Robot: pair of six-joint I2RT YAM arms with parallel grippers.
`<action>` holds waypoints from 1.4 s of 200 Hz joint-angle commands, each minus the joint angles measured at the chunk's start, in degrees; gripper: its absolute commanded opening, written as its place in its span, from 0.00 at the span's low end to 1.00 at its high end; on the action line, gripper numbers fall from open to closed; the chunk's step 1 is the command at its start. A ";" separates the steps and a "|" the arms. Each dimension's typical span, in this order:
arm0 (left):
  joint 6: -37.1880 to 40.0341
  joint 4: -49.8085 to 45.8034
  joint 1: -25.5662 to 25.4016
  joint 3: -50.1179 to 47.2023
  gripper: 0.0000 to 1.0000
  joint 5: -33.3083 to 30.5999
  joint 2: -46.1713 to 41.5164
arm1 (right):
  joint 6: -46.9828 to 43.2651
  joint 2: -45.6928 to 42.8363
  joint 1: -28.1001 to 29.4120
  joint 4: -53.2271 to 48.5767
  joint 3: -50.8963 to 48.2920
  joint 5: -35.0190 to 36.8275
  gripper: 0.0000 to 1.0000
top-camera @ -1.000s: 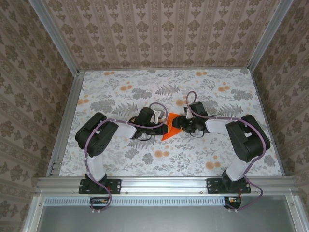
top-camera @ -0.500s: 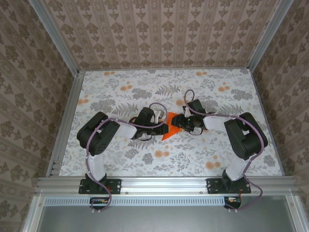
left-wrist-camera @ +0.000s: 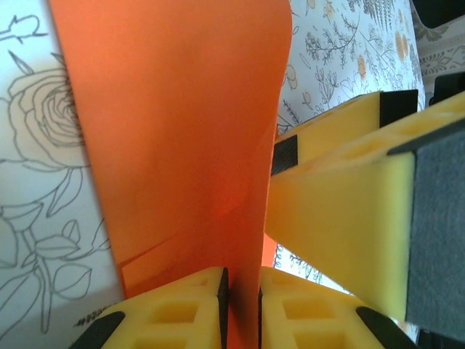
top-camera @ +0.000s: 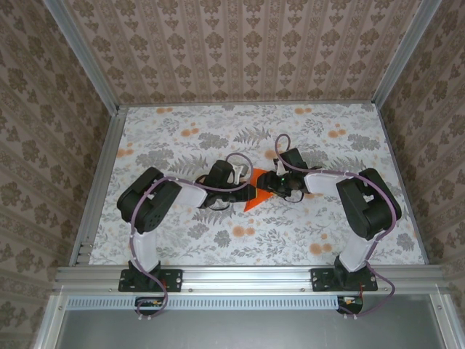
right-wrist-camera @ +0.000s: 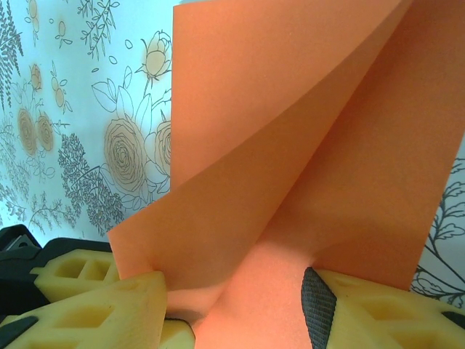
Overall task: Fold a paper plane with a square sheet of paper (pick it up from the middle)
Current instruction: Fourth fold the wing at the center of the table.
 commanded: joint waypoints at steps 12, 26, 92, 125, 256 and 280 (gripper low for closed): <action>0.56 0.61 0.34 1.67 0.18 0.63 1.01 | -1.04 2.60 0.46 -2.93 -0.76 0.77 0.55; 0.56 0.51 0.43 1.39 0.14 0.53 0.94 | -0.95 2.72 0.43 -3.06 -0.67 0.78 0.55; -0.73 3.33 1.12 -0.46 0.05 1.44 0.58 | 0.10 3.29 0.41 -4.47 -0.30 2.27 0.57; -1.21 4.32 1.58 -1.72 0.04 1.32 0.42 | 0.63 -1.01 -0.43 -1.61 -0.93 -1.00 0.58; -3.57 8.40 1.75 -3.67 0.04 1.13 0.48 | -4.00 0.38 -1.17 -3.03 3.58 -0.34 0.55; -3.60 8.53 1.78 -3.70 0.04 1.12 0.55 | -4.16 1.74 -1.23 -3.14 4.77 -0.07 0.55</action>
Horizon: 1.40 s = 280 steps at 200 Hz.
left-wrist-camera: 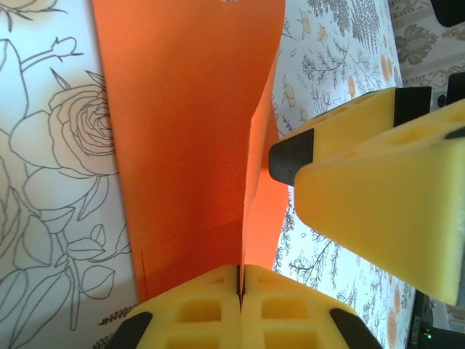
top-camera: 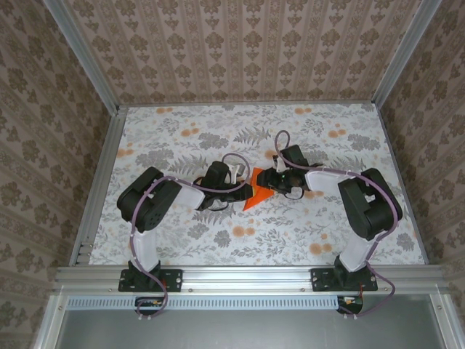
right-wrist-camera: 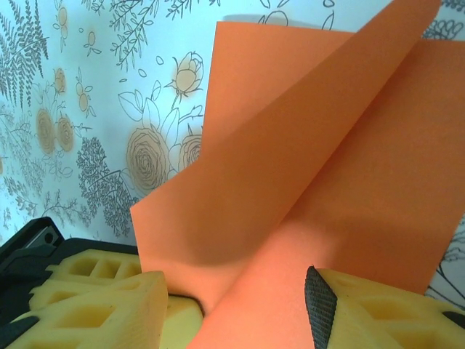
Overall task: Fold a paper plane with a square sheet of paper (pick it up from the middle)
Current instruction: Fourth fold the wing at the center of the table.
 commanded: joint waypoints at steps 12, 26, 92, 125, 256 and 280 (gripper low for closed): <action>-0.62 1.72 0.54 -0.67 0.05 0.50 0.40 | -1.23 2.50 -0.44 -1.67 2.74 0.97 0.55; -0.60 1.77 0.54 -0.72 0.05 0.49 0.40 | -1.24 3.37 -0.44 -2.10 3.33 1.08 0.54; -0.97 1.07 0.59 -0.67 0.15 0.64 0.09 | -1.31 5.65 -0.42 -5.17 3.93 3.61 0.55; -1.68 0.39 0.60 -0.83 0.26 1.23 -0.94 | -1.40 6.25 -0.45 -6.91 3.94 4.89 0.56; -2.05 -5.97 0.55 -6.40 0.39 -5.18 -13.23 | -2.19 8.50 0.30 -13.42 6.61 10.23 0.56; -2.38 -4.57 -0.19 -5.71 0.28 -5.08 -12.54 | -2.35 9.56 0.83 -15.48 7.69 12.26 0.53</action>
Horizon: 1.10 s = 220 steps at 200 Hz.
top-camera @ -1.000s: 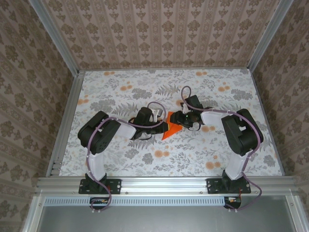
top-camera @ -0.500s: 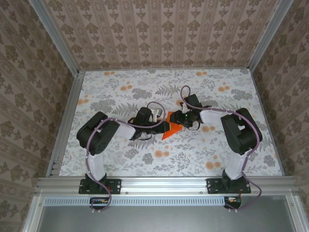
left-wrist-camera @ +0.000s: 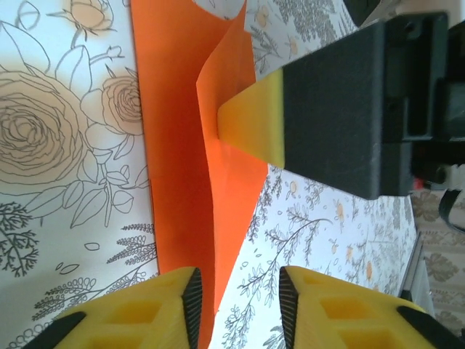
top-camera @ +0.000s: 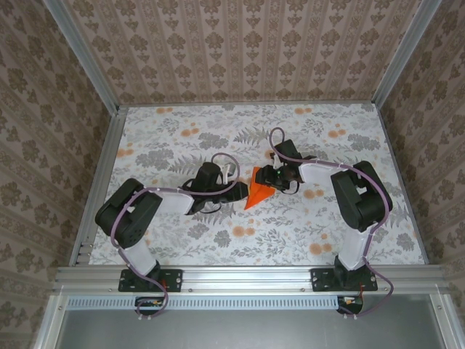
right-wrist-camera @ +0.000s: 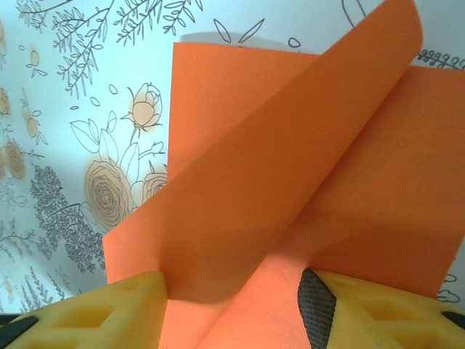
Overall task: Fold a paper plane with a square sheet of paper (pick it up from the middle)
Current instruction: Fourth fold the wing at the center of the table.
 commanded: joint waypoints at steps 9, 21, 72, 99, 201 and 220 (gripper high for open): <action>-0.35 1.48 -0.97 0.54 0.26 -0.73 0.20 | -1.04 4.22 0.52 -8.03 0.44 7.83 0.53; -0.57 2.32 -1.28 1.00 0.23 -0.01 1.08 | -0.93 4.56 0.74 -8.47 0.54 8.54 0.53; -0.57 2.03 -2.13 3.38 0.22 1.22 4.00 | -1.09 5.95 1.62 -10.54 1.99 9.75 0.53; -0.46 1.03 -2.21 4.75 0.20 1.14 5.44 | -1.28 6.39 1.91 -10.86 2.09 9.97 0.54; 0.66 -4.23 -2.17 6.56 0.13 -0.51 7.95 | -1.71 8.17 2.72 -14.66 3.73 14.46 0.53; 0.51 -4.39 -2.29 6.73 0.12 -0.49 8.66 | -1.75 8.57 2.92 -15.12 3.98 15.11 0.51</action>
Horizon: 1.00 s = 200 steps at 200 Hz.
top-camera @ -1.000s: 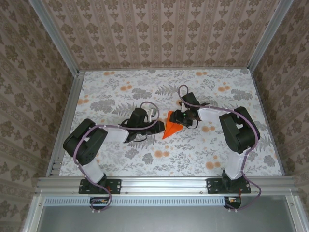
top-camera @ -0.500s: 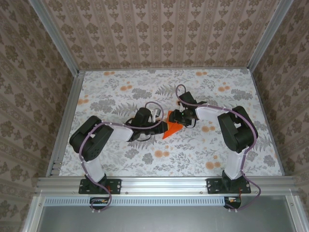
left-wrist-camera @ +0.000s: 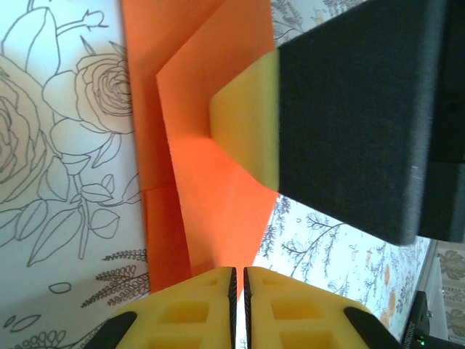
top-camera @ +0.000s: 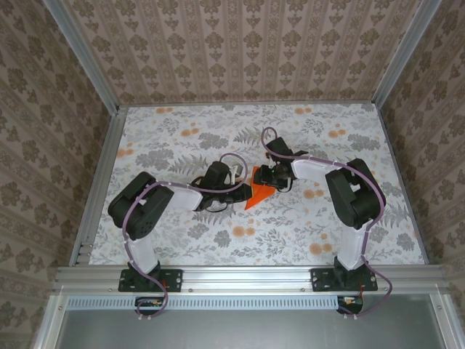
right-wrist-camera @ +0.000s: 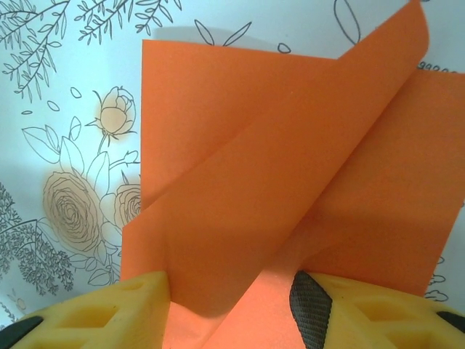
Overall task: Fold a paper plane with a square sheet of paper (pick it up from the middle)
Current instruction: Fourth fold the wing at the center of the table.
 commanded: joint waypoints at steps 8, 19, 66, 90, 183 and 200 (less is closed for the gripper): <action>0.84 -2.11 -0.37 1.36 0.11 -0.45 1.77 | -1.31 6.05 0.06 -7.03 -1.92 7.47 0.50; 0.92 -2.54 -0.36 1.51 0.11 -0.65 1.91 | -1.32 6.35 0.14 -7.21 -1.85 7.54 0.49; 1.03 -3.01 -0.28 1.27 0.10 -1.52 1.59 | -1.74 7.50 0.58 -8.15 -1.04 8.18 0.52; 1.28 -3.83 -0.25 1.14 0.10 -2.14 0.96 | -1.86 8.37 0.93 -9.21 -0.24 9.25 0.52; 0.00 -3.33 0.51 -2.54 0.13 -7.01 -6.30 | -0.80 10.43 1.90 -11.43 1.52 11.90 0.50; -0.46 -1.96 0.51 -2.76 0.14 -6.09 -6.16 | -0.35 10.63 1.99 -11.43 1.54 12.06 0.50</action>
